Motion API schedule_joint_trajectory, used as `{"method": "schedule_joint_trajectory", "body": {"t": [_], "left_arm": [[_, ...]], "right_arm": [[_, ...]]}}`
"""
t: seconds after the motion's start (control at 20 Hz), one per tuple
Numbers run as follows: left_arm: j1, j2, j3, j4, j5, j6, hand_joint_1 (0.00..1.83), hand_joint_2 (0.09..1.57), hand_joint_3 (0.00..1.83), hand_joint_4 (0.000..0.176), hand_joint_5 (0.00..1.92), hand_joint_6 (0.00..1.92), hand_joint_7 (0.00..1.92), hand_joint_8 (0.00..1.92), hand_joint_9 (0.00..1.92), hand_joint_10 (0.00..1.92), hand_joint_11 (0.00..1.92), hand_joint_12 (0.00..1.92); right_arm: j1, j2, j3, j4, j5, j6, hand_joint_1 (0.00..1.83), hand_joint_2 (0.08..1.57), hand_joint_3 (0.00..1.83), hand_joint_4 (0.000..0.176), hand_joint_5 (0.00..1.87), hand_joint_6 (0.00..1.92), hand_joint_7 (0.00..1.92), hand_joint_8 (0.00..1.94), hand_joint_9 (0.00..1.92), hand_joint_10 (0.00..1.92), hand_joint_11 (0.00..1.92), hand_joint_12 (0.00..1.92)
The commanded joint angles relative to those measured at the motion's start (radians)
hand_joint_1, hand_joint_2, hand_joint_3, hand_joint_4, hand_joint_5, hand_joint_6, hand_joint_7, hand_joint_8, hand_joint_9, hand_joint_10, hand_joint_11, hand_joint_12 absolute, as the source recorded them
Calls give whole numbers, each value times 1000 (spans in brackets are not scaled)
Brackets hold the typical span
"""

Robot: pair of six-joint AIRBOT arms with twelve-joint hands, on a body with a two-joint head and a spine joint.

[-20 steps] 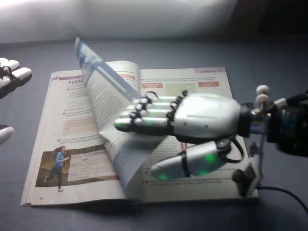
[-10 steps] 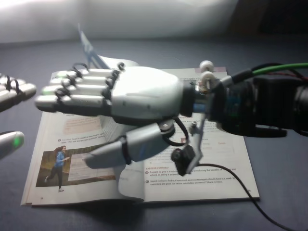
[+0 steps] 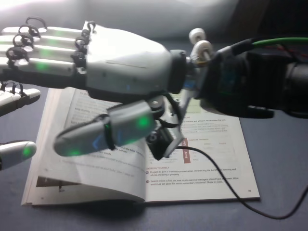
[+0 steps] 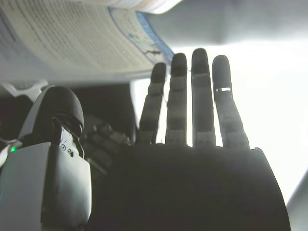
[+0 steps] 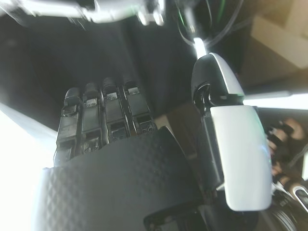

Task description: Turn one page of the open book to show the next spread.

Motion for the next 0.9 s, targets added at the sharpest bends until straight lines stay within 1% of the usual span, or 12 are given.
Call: {"method": "schedule_joint_trajectory", "body": {"t": [0.0,0.15,0.3,0.4,0.45,0.5,0.55,0.6,0.65,0.7,0.75,0.85], "left_arm": [[-9,1,2,-20,-125,-8,0,1236,0,0,227,11,338,8,356,24,0,924],[-9,10,-9,-28,-135,-8,0,1235,0,0,227,10,339,7,357,23,0,923],[3,37,-34,-44,-173,6,0,1234,0,0,227,10,339,6,357,22,0,923],[20,58,-50,-62,-208,17,0,1233,0,0,228,9,339,6,357,22,0,923],[30,64,-55,-69,-226,18,259,1467,12,0,76,2,67,0,71,4,0,184],[43,70,-60,-74,-244,20,213,1512,15,42,14,0,13,0,13,0,0,36],[45,72,-62,-74,-253,21,234,1541,13,25,2,0,2,0,2,0,0,6],[46,71,-62,-74,-258,21,213,1536,6,0,9,2,0,0,0,0,0,0],[46,71,-62,-73,-262,21,149,1527,2,15,1,0,0,0,0,0,0,0],[45,66,-60,-71,-267,21,107,1518,0,33,0,0,0,0,0,0,0,0],[44,61,-58,-69,-273,21,91,1495,0,32,0,0,0,0,0,0,0,0],[42,52,-54,-64,-282,21,151,1446,0,18,6,2,0,0,0,0,0,0]], "right_arm": [[8,14,-9,71,112,5,0,1208,0,0,0,0,0,0,0,0,0,0],[5,94,-60,54,116,6,0,1207,0,0,0,0,0,0,0,0,0,0],[-20,199,-123,5,71,18,0,1207,0,0,0,0,0,0,0,0,0,0],[-44,225,-152,3,52,25,0,1206,0,0,0,0,0,0,0,0,0,0],[-71,262,-163,15,43,30,0,1206,0,0,0,0,0,0,0,0,0,0],[-107,306,-178,36,35,31,8,1221,0,0,0,0,0,0,0,0,0,0],[-139,347,-190,46,24,30,95,1215,0,0,0,0,0,0,0,0,0,0],[-158,382,-204,54,6,30,18,1249,11,0,0,0,0,0,0,0,0,0],[-177,419,-219,69,-8,22,3,1242,7,25,0,0,0,0,0,0,0,0],[-201,462,-240,102,-25,4,0,1235,4,18,0,0,0,0,0,0,0,0],[-225,497,-256,133,-39,-17,0,1226,0,0,0,0,0,0,0,0,0,0],[-270,545,-278,188,-64,-59,0,1240,6,0,0,0,0,0,0,0,0,0]]}}
